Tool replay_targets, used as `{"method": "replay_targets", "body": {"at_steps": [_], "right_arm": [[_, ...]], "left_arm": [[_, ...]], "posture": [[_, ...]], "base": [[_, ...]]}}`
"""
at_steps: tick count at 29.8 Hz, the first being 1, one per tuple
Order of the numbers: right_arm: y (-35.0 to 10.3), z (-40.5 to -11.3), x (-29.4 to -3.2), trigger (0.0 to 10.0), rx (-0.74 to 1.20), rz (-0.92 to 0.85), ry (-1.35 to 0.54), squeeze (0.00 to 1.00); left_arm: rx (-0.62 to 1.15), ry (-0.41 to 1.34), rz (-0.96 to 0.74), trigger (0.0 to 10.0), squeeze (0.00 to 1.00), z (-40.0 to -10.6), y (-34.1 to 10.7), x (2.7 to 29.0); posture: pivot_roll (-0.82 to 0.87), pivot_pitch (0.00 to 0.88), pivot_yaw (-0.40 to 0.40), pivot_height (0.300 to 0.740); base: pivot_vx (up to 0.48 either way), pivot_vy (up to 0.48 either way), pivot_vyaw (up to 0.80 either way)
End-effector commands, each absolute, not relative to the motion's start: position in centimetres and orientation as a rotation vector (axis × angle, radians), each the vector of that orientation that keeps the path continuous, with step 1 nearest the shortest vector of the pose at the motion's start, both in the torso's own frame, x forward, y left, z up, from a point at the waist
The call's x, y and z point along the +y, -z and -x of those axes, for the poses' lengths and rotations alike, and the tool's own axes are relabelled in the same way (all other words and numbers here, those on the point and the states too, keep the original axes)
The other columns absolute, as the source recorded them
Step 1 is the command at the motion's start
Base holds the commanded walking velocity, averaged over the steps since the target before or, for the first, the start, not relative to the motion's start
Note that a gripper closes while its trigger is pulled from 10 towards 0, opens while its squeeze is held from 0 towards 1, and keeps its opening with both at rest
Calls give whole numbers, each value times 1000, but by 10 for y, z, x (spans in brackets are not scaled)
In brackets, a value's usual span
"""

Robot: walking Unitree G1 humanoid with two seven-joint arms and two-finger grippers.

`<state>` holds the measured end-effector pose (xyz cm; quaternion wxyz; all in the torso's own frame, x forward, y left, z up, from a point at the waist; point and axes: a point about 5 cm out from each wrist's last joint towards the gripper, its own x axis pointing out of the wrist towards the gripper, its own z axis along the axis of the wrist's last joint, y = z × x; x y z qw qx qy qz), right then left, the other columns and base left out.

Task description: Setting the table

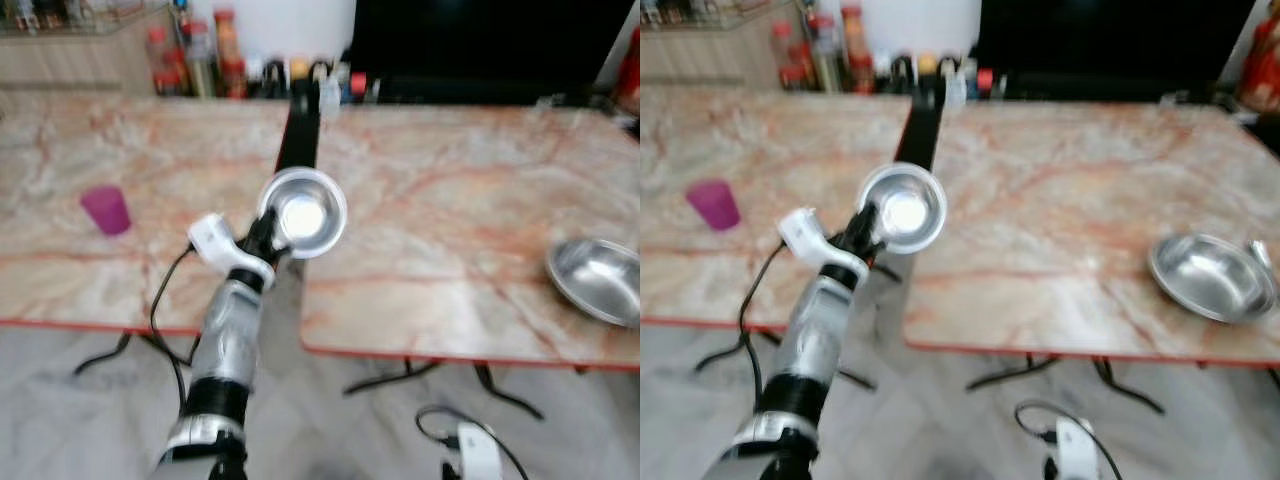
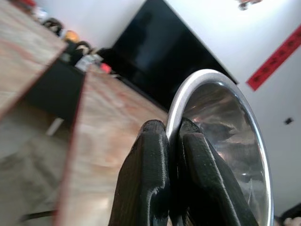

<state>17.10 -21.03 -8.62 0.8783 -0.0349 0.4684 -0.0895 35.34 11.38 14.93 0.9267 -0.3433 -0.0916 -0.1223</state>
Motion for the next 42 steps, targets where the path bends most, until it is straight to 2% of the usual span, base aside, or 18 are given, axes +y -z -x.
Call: {"method": "replay_targets", "body": {"at_steps": [1,12,32,42], "right_arm": [[88,-171,-201,10000,979,50,169,0],[88,-171,-200,10000,981,57,161,0],[89,-170,-198,10000,980,51,163,0],[89,-170,-199,10000,981,53,164,0]], "left_arm": [[-208,253,696,10000,0,-355,-155,118],[-202,252,687,10000,0,-355,-155,118],[-187,227,666,10000,0,-356,-152,121],[-172,191,641,10000,0,-356,-148,127]], "posture": [[-8,0,-22,740],[-7,0,-18,740],[-9,0,-18,740],[-8,0,-22,740]], "base": [[0,-465,0],[0,-456,0],[269,-394,0],[147,-66,0]]}}
